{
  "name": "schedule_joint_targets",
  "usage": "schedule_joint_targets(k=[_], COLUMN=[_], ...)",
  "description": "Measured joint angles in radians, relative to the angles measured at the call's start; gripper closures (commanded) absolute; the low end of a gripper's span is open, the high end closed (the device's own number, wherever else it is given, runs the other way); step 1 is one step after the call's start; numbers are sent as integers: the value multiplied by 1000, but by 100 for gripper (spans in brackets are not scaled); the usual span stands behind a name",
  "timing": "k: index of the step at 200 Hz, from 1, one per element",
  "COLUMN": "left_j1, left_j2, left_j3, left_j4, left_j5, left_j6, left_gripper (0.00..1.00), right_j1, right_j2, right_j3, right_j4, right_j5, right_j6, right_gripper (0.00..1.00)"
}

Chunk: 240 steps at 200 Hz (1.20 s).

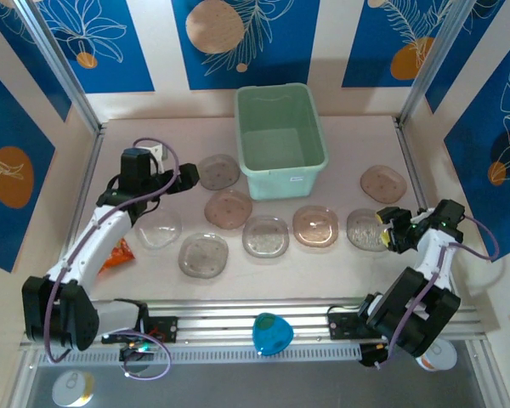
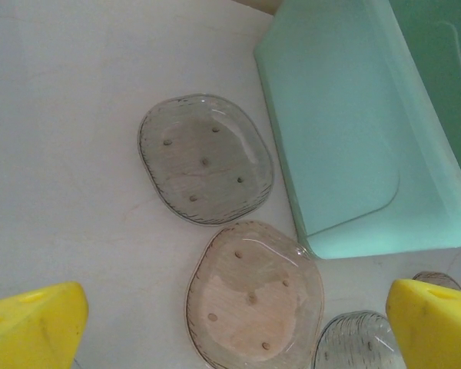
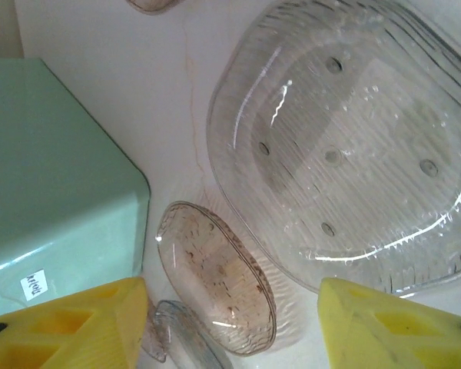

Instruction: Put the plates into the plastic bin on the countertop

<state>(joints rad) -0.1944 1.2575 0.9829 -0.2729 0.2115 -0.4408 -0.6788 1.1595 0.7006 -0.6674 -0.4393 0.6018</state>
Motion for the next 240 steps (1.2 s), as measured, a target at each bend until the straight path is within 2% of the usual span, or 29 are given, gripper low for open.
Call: schedule_joint_targets(k=[37, 120, 157, 211, 240], left_j1=[-1, -1, -1, -1, -4], left_j2=[77, 206, 216, 217, 217], left_j3=[56, 142, 150, 171, 171], left_j4=[-5, -22, -43, -51, -61], left_j5=[10, 32, 33, 32, 32], left_j6=[3, 31, 35, 47, 47], left_gripper=[0, 0, 0, 0, 0], right_j1=[0, 19, 33, 74, 97], right_j2=[10, -76, -49, 40, 98], right_j3=[0, -100, -144, -145, -123], right_j4=[-53, -225, -202, -79, -39], right_j5=[4, 142, 190, 245, 277], right_j6=[62, 192, 259, 341, 358], right_gripper=[50, 51, 51, 52, 56])
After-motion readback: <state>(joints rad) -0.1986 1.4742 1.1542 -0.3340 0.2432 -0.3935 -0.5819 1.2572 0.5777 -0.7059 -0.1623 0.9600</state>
